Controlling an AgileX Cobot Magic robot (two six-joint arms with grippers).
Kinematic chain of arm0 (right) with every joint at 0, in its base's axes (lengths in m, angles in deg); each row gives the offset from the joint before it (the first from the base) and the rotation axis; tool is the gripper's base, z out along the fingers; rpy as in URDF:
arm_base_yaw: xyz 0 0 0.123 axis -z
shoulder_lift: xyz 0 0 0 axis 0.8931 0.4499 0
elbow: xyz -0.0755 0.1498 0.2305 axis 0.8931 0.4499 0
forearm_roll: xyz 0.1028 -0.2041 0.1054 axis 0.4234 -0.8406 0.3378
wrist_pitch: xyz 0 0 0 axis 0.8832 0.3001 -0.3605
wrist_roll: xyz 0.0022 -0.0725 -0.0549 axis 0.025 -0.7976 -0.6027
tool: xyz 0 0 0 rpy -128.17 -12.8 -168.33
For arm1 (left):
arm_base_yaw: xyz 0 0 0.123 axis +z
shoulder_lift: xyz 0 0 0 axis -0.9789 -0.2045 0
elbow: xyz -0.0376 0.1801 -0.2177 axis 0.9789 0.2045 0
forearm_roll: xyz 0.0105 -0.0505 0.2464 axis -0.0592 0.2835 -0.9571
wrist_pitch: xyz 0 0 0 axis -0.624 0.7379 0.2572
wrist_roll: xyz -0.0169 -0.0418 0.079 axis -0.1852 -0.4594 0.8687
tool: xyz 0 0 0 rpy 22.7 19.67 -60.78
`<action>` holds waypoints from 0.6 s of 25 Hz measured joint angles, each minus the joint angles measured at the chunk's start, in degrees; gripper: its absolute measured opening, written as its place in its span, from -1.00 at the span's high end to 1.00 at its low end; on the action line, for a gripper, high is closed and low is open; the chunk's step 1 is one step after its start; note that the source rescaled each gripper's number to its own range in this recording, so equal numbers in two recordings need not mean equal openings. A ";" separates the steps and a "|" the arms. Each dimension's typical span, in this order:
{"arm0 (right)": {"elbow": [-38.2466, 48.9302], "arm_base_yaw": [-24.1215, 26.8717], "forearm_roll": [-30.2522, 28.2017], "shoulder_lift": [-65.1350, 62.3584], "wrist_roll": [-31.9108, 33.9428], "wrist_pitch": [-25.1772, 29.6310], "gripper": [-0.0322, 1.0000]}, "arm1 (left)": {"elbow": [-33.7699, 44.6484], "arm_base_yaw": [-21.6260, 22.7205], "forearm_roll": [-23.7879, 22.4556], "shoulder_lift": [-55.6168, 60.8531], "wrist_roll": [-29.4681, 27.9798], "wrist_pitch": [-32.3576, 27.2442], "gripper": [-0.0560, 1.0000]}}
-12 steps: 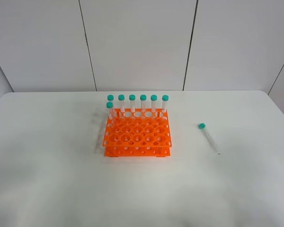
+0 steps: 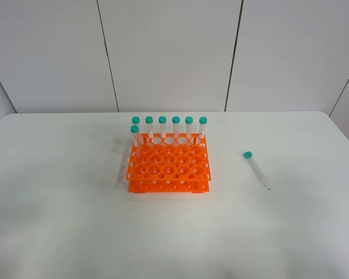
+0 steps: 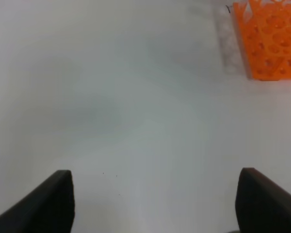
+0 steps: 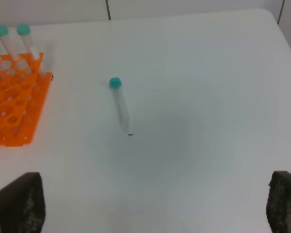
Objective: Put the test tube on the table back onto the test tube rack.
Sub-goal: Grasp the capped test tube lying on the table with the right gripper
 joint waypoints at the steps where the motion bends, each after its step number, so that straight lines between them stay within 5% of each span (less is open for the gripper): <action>1: -1.26 0.00 0.00 2.88 0.00 -0.45 -1.00 | 0.00 0.00 0.00 0.00 0.00 0.00 -0.89; 15: -27.40 0.00 0.00 66.00 -3.08 -3.66 -1.00 | 0.00 0.00 0.00 0.00 0.00 0.00 -0.89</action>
